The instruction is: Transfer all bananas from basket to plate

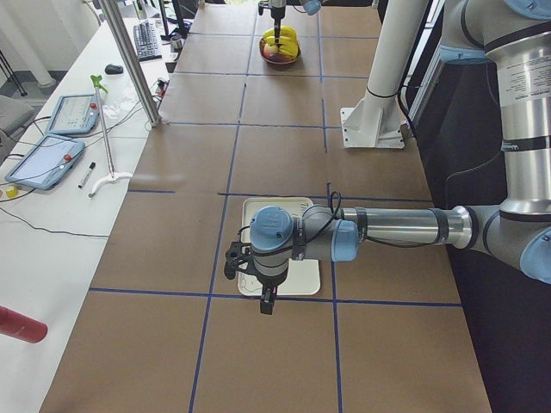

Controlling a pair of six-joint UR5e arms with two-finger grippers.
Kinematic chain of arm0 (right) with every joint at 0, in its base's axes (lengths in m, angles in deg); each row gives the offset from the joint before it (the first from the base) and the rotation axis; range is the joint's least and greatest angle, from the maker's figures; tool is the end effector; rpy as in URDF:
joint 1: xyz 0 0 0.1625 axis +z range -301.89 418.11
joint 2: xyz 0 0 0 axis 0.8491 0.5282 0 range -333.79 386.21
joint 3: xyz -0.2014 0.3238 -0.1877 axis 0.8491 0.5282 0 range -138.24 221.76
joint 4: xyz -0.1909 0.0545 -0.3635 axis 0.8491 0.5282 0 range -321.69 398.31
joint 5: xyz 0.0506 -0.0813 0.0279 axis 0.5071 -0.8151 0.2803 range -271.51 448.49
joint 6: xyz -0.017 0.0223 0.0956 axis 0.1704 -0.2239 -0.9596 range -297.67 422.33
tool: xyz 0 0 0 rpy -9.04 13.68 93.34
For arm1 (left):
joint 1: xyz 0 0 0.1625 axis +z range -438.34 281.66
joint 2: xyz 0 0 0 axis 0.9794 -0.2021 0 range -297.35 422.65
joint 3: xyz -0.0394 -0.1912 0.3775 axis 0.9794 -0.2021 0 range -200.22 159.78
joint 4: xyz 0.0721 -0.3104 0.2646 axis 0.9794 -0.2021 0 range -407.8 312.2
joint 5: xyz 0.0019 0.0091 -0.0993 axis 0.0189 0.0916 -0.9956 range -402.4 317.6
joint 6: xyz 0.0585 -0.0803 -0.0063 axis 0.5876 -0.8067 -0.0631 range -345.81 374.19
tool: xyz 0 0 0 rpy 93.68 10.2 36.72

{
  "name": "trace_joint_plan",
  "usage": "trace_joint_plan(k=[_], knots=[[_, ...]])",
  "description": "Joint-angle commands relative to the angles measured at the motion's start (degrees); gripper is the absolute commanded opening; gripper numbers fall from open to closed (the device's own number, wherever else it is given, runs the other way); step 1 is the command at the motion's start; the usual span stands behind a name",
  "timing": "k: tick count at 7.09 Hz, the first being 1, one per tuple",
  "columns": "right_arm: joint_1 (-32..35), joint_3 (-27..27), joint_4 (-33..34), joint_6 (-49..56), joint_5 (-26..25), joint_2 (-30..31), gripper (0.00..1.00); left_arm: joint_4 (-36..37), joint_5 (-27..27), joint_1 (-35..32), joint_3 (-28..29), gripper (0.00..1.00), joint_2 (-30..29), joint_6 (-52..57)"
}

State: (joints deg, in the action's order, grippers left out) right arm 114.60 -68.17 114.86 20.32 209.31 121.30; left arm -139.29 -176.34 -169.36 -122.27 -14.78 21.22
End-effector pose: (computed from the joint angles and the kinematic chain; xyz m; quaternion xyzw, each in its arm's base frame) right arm -0.1908 -0.4370 0.5135 0.0284 -0.3479 0.0044 0.9371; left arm -0.0714 -0.3994 0.6508 0.0342 0.3727 0.0518 0.9259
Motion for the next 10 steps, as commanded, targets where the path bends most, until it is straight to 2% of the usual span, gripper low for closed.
trace_joint_plan(k=[1, 2, 5, 6, 8, 10], knots=[[-0.67, 0.15, 0.01, 0.00, -0.76, 0.09, 0.67, 0.00, 0.00, 0.13, 0.00, 1.00, 0.00, 0.00], [-0.76, 0.15, 0.01, 0.00, -0.76, 0.00, 0.65, 0.09, 0.00, 0.22, 0.00, 1.00, 0.00, 0.00], [-0.59, -0.46, 0.01, 0.00, -0.59, -0.17, 0.07, 0.09, 0.00, 0.57, 0.09, 1.00, 0.00, -0.09], [-0.41, -1.07, 0.01, 0.08, -0.41, 0.00, 0.01, 0.09, 0.00, 0.57, 0.18, 1.00, 0.00, -0.09], [1.77, -3.62, 0.97, 0.17, 0.99, 0.18, 0.00, 0.00, 0.00, 0.57, 0.27, 1.00, 0.00, -0.09], [4.32, -9.67, 6.49, 0.17, 4.84, -0.78, 0.00, -0.09, 0.00, 0.57, 0.18, 1.00, -0.09, 0.00]])
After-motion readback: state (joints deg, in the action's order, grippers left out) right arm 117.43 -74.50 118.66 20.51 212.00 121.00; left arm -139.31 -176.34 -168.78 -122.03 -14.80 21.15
